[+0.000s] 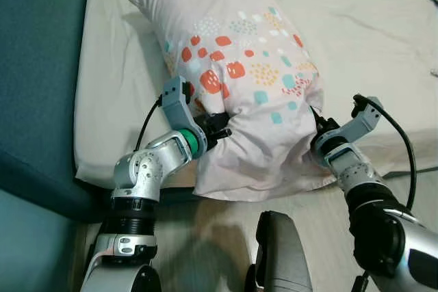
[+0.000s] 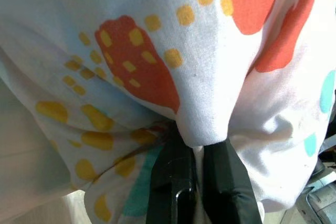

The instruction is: Clean up the room

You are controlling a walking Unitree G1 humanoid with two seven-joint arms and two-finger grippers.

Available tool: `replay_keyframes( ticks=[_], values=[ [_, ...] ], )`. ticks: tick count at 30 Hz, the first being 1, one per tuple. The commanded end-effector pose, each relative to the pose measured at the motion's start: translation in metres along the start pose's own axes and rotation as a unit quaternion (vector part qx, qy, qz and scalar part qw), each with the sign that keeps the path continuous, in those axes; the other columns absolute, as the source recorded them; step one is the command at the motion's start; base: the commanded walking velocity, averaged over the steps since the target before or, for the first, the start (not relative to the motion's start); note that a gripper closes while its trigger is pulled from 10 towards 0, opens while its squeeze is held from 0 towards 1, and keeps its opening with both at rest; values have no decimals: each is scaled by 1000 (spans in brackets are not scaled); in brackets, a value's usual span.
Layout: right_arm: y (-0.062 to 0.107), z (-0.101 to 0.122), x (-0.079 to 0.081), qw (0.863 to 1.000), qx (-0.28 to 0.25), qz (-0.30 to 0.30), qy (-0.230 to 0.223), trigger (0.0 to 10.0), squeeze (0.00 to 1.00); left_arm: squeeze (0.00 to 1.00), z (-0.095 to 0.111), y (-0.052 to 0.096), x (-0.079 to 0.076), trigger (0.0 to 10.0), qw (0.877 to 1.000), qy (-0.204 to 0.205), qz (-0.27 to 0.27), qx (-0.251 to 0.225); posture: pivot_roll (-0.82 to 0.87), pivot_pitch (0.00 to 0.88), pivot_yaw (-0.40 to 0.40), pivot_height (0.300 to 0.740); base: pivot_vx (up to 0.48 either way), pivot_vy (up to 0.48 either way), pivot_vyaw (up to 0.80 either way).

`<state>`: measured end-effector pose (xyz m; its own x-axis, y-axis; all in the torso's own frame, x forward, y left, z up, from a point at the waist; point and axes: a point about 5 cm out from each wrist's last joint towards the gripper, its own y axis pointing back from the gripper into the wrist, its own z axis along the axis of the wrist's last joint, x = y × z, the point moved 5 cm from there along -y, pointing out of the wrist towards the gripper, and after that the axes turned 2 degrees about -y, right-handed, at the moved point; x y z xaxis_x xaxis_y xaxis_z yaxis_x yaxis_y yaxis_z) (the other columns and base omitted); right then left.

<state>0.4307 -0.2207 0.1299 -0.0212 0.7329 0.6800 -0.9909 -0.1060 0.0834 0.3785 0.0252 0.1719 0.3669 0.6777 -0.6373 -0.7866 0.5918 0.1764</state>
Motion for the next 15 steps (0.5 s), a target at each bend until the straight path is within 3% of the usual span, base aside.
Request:
replay_keyframes(
  ticks=[1, 10, 15],
  values=[
    [4, -30, -9, 998, 52, -18, -22, 0, 0, 0, -11, -1, -8, 0, 1000, -1, -13, 15, 97, 169, 37, 535, 0, 0, 0],
    [7, -23, -11, 998, 37, -7, -46, 0, 0, 0, -17, 0, -12, 0, 999, -11, -15, 26, 95, 165, 38, 535, 0, 0, 0],
    [4, -20, -2, 996, 18, 23, -83, 0, 0, 0, -16, 0, -12, 0, 999, -21, -11, 24, 102, 167, 36, 535, 0, 0, 0]
  ],
)
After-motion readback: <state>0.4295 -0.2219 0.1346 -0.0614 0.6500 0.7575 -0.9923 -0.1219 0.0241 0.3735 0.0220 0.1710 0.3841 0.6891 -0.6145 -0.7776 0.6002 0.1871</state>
